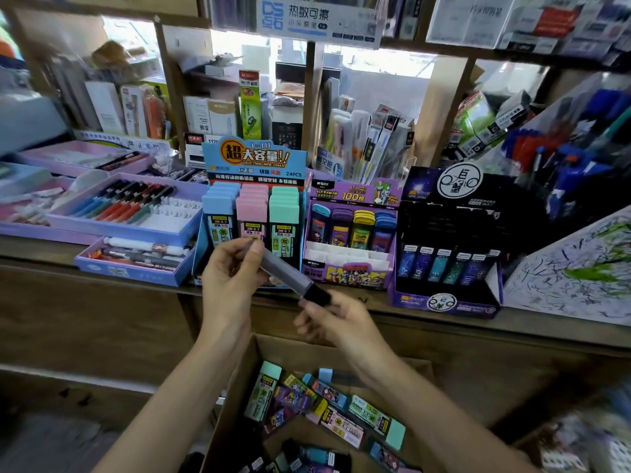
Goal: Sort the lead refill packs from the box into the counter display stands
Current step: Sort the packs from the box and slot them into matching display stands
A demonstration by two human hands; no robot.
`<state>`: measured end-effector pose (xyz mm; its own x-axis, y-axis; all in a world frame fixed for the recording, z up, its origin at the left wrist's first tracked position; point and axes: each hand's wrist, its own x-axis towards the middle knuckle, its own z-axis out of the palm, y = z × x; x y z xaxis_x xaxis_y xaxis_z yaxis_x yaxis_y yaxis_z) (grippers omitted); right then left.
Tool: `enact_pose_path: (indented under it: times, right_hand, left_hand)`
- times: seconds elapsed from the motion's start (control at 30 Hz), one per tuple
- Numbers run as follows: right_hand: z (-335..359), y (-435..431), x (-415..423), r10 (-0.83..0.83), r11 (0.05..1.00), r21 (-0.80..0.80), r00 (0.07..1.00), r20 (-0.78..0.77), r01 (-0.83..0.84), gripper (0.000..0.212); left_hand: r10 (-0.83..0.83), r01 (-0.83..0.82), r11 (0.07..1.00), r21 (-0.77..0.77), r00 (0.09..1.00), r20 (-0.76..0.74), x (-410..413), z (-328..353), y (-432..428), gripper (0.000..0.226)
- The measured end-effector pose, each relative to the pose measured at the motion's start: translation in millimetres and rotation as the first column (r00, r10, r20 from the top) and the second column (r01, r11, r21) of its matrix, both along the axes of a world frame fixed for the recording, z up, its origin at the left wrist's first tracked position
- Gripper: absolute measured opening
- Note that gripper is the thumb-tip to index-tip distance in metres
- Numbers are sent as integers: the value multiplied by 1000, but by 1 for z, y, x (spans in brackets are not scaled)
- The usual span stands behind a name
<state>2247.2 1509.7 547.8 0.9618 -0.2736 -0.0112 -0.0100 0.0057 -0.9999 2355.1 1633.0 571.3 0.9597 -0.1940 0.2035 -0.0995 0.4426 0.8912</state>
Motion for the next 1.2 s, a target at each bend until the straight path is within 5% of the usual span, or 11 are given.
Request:
enact_pose_path:
  times: [0.2, 0.37, 0.47, 0.6, 0.83, 0.9, 0.97, 1.07, 1.2]
  right_hand:
    - [26, -23, -8, -112, 994, 31, 955, 274, 107, 29]
    - [39, -41, -13, -99, 993, -30, 945, 311, 114, 24]
    - [42, -50, -19, -194, 969, -84, 926, 325, 232, 25]
    - [43, -62, -29, -246, 945, -135, 917, 313, 299, 33]
    - [53, -89, -60, -171, 923, -278, 932, 320, 265, 6]
    - [56, -101, -70, -185, 920, -272, 925, 333, 282, 13]
    - [63, -118, -81, -211, 913, -271, 921, 326, 305, 17]
    - [82, -152, -100, -310, 856, -295, 878, 365, 424, 20]
    - [103, -195, -122, -397, 654, -512, 828, 396, 558, 26]
  left_hand:
    - [-179, 174, 974, 143, 984, 22, -3, -13, 3, 16]
    - [-354, 341, 882, 326, 935, -20, -17, -15, -8, 17]
    - [-503, 379, 757, 532, 858, 104, -27, -9, -12, 38]
    - [-707, 430, 556, 712, 694, 133, -43, -6, -24, 11]
    - [-718, 453, 582, 675, 677, 165, -60, -2, -57, 15]
    - [-756, 466, 550, 693, 631, 176, -65, -1, -67, 17]
    - [-753, 382, 538, 751, 618, 225, -69, -3, -78, 16]
    - [-671, 34, 542, 839, 619, 409, -67, -7, -96, 31]
    - [-681, -175, 503, 847, 523, 513, -63, -11, -118, 45]
